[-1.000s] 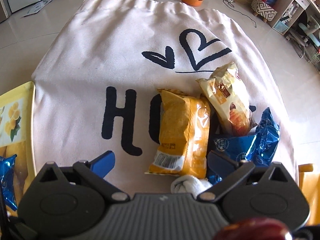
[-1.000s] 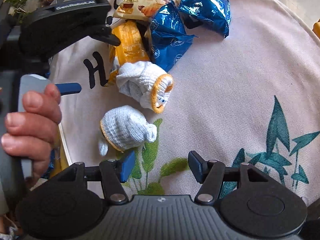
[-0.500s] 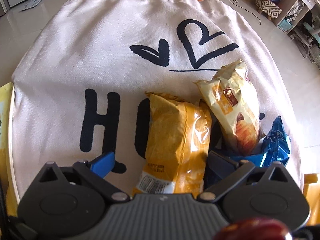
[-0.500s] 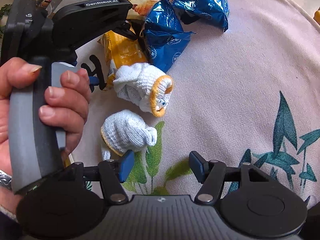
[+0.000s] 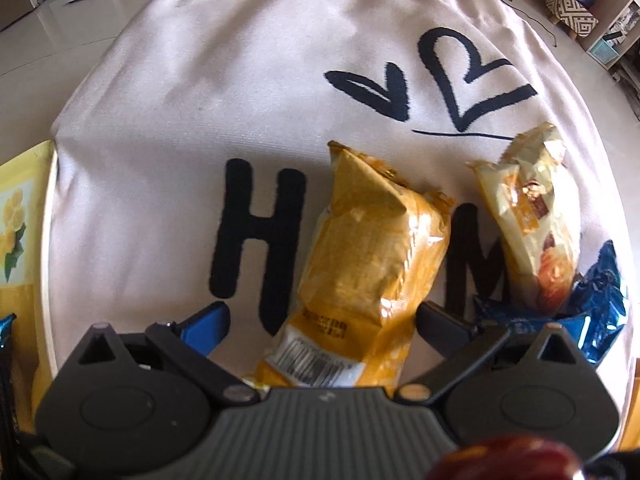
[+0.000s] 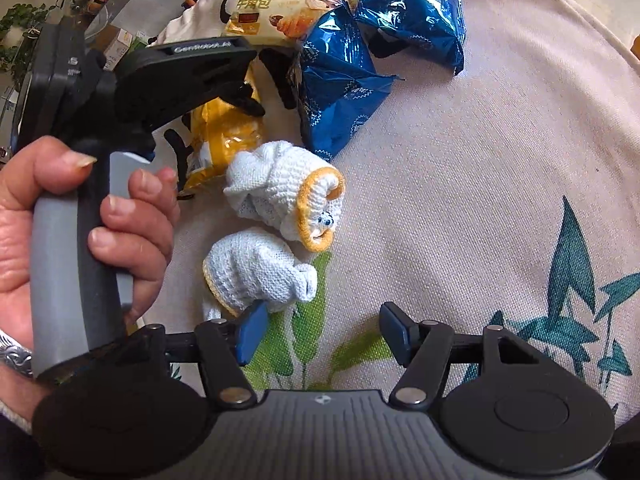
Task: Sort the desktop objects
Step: 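Grasp the yellow chip bag with the left gripper, then lift the yellow chip bag with the left gripper while the right grasps a white glove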
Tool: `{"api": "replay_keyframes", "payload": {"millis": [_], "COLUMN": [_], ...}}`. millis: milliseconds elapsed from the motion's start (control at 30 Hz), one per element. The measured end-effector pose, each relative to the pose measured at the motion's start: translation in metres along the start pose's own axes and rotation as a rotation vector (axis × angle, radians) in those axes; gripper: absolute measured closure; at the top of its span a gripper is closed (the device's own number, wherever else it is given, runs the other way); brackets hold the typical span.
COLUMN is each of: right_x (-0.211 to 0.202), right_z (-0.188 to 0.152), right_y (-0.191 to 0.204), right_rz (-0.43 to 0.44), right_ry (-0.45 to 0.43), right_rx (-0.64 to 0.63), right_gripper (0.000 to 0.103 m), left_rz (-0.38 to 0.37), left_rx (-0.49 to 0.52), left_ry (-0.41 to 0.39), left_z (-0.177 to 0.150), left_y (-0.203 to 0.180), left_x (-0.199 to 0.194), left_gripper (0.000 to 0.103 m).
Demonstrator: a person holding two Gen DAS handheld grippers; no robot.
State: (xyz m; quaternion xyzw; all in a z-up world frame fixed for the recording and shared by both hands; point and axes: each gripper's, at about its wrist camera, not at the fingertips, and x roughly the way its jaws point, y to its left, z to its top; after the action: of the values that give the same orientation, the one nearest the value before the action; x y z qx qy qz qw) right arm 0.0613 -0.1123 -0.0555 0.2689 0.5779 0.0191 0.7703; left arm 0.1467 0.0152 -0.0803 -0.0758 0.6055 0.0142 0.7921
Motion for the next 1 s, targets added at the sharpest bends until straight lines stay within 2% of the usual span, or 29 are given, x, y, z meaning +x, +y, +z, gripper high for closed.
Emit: {"api": "replay_keyframes", "payload": {"millis": [200, 400, 1000], "right_x": [0.000, -0.003, 0.010], "right_z": [-0.001, 0.001, -0.003], "right_y": [-0.007, 0.001, 0.023], "right_rz": [-0.005, -0.013, 0.013], "right_ry": [-0.011, -0.036, -0.085], "right_rx": [-0.026, -0.071, -0.234], "right_gripper": [0.040, 0.040, 0.040], "left_rz": [0.033, 0.120, 0.120], "left_rx": [-0.030, 0.006, 0.030], "left_ry": [-0.011, -0.009, -0.071], "left_z": [-0.005, -0.018, -0.035], "left_y": [0.025, 0.042, 0.054], "left_x": [-0.004, -0.005, -0.013], "left_gripper": [0.001, 0.000, 0.000]}}
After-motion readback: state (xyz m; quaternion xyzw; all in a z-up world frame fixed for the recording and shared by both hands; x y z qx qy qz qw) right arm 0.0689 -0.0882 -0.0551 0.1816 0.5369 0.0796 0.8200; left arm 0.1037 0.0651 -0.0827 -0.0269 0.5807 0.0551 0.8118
